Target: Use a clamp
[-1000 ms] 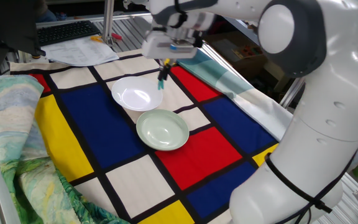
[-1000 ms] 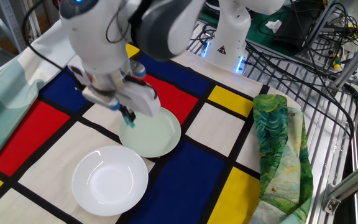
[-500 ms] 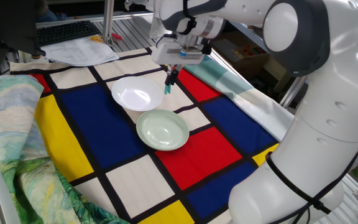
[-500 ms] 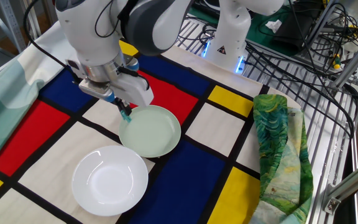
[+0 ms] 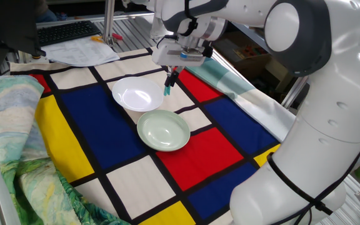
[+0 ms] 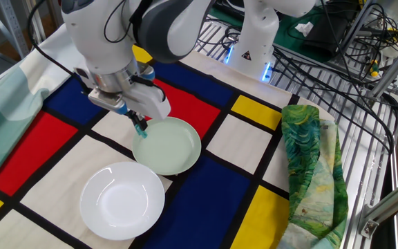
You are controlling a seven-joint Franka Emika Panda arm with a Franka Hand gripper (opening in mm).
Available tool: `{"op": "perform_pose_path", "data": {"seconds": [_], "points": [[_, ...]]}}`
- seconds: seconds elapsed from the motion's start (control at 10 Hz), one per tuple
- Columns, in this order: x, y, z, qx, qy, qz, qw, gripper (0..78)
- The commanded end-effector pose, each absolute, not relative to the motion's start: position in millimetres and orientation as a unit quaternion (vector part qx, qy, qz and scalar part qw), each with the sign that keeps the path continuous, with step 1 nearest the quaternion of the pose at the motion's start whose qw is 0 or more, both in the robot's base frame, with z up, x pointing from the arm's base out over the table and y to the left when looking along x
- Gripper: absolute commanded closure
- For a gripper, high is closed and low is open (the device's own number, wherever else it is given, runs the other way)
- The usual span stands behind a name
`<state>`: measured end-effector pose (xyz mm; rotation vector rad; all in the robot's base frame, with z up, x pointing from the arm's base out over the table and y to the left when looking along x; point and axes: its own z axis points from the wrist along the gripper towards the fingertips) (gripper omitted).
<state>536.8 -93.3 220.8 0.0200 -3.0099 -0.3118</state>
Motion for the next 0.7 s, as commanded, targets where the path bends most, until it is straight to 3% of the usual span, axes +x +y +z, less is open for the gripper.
{"op": "perform_pose_path", "data": {"seconds": [0.1,0.2,0.3,0.7], "points": [[538,-93,222,-0.022,-0.994,-0.105,0.032,76.4],[538,-93,222,-0.024,-0.994,-0.107,0.03,76.4],[538,-93,222,-0.024,-0.989,-0.14,0.031,76.4],[512,-118,219,-0.002,-0.989,-0.145,0.039,76.4]]}}
